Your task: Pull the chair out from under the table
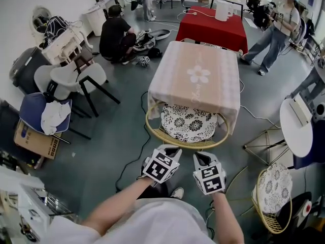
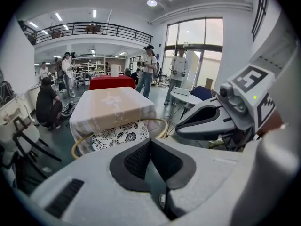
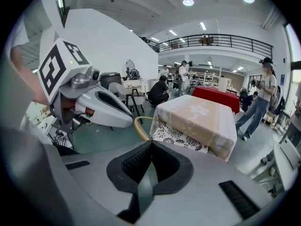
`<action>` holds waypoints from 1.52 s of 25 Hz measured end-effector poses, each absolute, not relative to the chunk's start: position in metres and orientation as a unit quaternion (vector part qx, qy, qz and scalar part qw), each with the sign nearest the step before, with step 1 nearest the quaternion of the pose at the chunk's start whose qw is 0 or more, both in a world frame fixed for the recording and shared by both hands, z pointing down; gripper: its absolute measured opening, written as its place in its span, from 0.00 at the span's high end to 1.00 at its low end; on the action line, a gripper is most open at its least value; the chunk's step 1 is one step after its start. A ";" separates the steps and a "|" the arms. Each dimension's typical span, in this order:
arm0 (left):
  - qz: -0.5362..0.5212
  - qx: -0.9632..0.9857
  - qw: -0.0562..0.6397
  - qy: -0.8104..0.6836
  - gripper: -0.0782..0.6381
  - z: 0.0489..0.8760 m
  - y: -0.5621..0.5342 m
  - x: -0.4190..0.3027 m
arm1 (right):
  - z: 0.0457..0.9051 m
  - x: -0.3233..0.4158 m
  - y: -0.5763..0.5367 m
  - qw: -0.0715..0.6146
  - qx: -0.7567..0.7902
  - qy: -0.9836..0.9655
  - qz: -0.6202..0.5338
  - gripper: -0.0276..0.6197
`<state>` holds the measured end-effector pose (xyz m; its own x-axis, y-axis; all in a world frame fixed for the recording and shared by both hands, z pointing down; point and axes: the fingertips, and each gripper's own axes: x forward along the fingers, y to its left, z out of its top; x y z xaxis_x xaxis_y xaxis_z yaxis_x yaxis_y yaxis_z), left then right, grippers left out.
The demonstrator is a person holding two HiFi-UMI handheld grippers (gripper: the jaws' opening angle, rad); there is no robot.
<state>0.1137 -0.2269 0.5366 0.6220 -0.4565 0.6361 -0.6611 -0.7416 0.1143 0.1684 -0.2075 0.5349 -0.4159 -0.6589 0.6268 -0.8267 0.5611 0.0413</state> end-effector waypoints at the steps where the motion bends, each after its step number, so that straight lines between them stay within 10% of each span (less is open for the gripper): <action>1: 0.307 0.885 0.163 -0.310 0.88 0.539 -0.228 0.113 | 0.536 0.169 -0.207 0.314 0.441 -0.831 0.128 0.95; 28: 0.436 0.886 0.016 -0.160 0.80 0.588 -0.249 0.114 | 0.579 0.175 -0.236 0.467 0.302 -0.831 -0.010 0.95; 38: 0.507 0.855 -0.065 -0.085 0.73 0.617 -0.250 0.110 | 0.607 0.184 -0.234 0.529 0.238 -0.813 -0.043 0.81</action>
